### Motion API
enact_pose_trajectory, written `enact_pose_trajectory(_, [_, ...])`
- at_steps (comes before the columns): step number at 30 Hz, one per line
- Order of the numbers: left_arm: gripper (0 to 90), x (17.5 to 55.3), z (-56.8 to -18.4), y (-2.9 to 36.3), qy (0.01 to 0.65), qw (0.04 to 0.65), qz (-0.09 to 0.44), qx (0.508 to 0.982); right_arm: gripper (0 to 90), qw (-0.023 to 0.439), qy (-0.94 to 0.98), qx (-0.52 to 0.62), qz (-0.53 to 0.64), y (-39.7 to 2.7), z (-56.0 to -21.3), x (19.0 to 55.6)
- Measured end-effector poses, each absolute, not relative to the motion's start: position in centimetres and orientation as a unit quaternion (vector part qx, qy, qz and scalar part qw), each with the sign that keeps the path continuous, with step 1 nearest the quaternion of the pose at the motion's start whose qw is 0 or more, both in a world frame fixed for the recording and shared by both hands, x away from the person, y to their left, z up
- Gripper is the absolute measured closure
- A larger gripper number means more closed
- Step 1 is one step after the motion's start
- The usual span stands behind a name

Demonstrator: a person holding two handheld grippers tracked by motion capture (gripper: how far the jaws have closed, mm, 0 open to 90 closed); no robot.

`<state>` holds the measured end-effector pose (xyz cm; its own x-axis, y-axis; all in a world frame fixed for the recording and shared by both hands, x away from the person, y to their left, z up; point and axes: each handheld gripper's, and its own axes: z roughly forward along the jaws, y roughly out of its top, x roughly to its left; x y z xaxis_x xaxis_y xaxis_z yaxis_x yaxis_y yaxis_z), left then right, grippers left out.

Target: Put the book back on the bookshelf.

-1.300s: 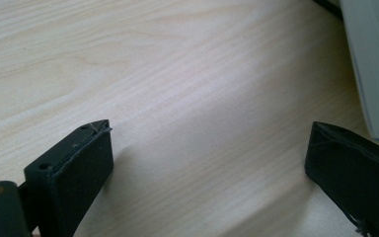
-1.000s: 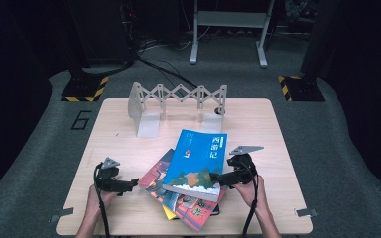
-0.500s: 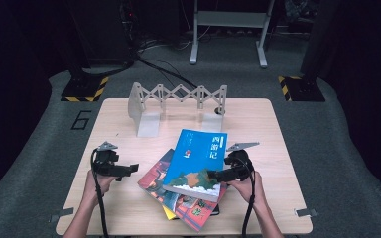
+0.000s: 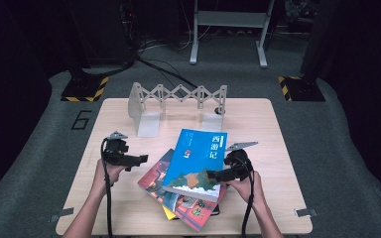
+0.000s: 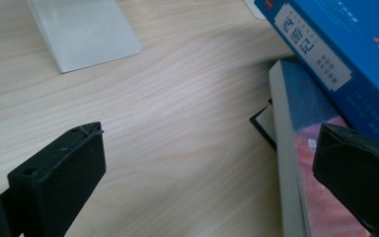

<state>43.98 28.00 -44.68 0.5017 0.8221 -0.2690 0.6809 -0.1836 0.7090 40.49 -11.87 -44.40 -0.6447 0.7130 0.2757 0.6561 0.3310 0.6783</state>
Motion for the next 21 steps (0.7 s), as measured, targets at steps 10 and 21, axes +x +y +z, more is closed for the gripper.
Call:
enact_pose_trajectory(10, [0.0, 45.5, -44.0, 25.7, 0.476, 0.402, 0.076, 0.779, 9.2, 0.047, 0.823, 0.406, 0.395, -11.1, -44.3, 40.9])
enact_pose_trajectory(21, [0.0, 46.6, -43.1, 24.2, 0.463, 0.389, 0.082, 0.792, 10.1, 0.050, 0.827, 0.398, 0.393, -9.9, -44.1, 41.3])
